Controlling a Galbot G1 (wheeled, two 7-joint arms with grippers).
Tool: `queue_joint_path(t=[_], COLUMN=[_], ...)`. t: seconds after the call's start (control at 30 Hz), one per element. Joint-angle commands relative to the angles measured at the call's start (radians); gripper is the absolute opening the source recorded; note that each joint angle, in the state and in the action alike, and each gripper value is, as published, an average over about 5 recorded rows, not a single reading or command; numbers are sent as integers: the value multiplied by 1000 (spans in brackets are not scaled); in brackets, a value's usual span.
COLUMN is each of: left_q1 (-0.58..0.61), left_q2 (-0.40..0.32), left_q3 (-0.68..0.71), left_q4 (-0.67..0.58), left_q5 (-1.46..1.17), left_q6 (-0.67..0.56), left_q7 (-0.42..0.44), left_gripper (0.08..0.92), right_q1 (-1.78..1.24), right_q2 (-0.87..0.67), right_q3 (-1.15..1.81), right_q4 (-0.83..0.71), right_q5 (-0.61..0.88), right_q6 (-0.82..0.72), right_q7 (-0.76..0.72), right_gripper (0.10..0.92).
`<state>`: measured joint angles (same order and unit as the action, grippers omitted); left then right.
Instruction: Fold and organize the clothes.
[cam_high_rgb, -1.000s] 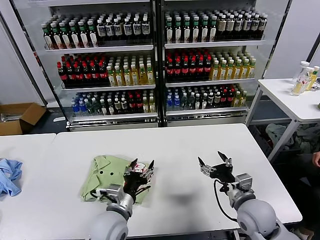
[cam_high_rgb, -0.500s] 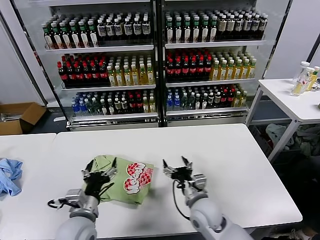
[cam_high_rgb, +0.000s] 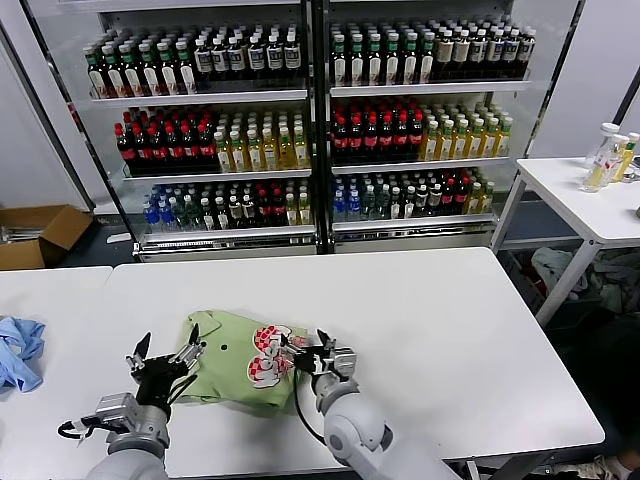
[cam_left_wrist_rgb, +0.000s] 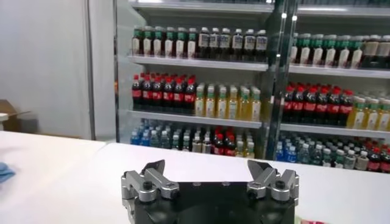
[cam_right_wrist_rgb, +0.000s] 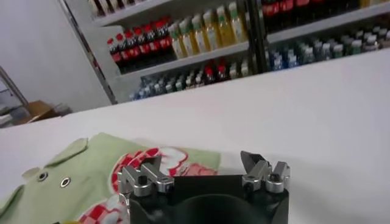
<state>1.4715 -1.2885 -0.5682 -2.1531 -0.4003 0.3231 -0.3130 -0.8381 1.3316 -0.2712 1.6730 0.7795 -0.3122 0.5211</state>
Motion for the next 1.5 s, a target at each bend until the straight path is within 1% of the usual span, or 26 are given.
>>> queue_joint_path(t=[0.03,0.27,0.5,0.6,0.73,0.8,1.0,1.23,1.3,1.4,1.47,1.5], left_q1=[25,31,33,31,30,31,36,52,57,65,73,77], left_q2=[0,-1,1,1,5,6,8,9,12,13,12,12], left_q3=[-32,-33,-35,-34,-34,-34,-27,-14,-10,-4,-3,-3], left_q4=[-9,-15,-9,-4,-3,-4,-3,-15,-18,-23,-30,-34], left_q5=[-4,-1,-2,-2,-1,-2,-2,6,12,33,47,51], left_q6=[-8,-10,-14,-15,-16,-18,-20,-17,-17,-19,-21,-22], left_q7=[-6,-7,-7,-7,-7,-6,-5,-2,-2,-1,0,0], left_gripper=[823,823,823,823,823,823,823,823,823,823,823,823], right_q1=[37,53,101,132,193,232,319,311,302,271,222,193], right_q2=[48,28,3,-17,-83,-126,-249,-348,-358,-358,-366,-375], right_q3=[-51,-57,-41,-33,-15,-6,34,107,118,141,176,196], right_q4=[-55,-55,-93,-118,-142,-147,-187,-235,-244,-249,-218,-190], right_q5=[123,119,88,51,-4,-17,-86,-297,-322,-350,-369,-372], right_q6=[-19,-23,-98,-128,-169,-189,-223,-191,-151,-48,28,57], right_q7=[64,62,24,-17,-104,-156,-308,-482,-505,-510,-499,-492], right_gripper=[757,559,359,281,170,135,123,123,123,125,136,154])
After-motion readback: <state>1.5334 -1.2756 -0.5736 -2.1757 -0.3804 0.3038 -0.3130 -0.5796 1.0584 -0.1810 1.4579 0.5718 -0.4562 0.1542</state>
